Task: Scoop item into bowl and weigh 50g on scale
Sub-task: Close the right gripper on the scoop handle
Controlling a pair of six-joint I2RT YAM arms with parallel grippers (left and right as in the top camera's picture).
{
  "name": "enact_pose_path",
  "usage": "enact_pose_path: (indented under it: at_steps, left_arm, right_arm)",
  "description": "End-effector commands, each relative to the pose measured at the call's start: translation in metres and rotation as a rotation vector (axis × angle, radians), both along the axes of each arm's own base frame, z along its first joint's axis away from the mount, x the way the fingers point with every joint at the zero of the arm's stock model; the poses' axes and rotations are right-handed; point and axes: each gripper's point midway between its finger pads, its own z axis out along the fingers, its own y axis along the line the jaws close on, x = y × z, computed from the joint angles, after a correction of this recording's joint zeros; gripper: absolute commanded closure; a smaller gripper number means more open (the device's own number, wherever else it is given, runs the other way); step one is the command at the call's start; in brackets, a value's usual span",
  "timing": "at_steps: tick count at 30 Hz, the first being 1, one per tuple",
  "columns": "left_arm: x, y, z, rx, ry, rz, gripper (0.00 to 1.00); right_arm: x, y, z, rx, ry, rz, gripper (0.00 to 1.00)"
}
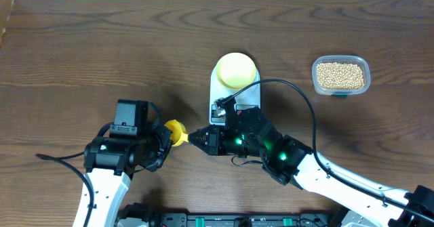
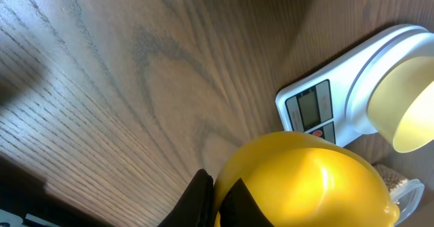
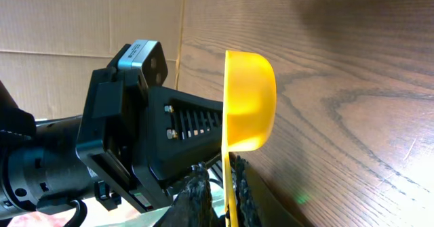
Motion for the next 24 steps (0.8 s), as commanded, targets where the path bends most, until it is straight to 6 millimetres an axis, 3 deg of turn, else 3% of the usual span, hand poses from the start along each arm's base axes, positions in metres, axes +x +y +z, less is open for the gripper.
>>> enact_pose_path:
  at_steps: [1,24]
  left_arm:
    - [0.0015,-0.0015,0.0006,0.003,-0.012,-0.021,0.93]
    - [0.0014,-0.0015,0.0005,0.003,-0.011,-0.022,0.93]
  right_arm:
    - [-0.0025,0.0016,0.0016,0.002,-0.006,0.013,0.87]
    - [-0.0025,0.0016,0.0016,0.002,-0.006,0.013,0.99]
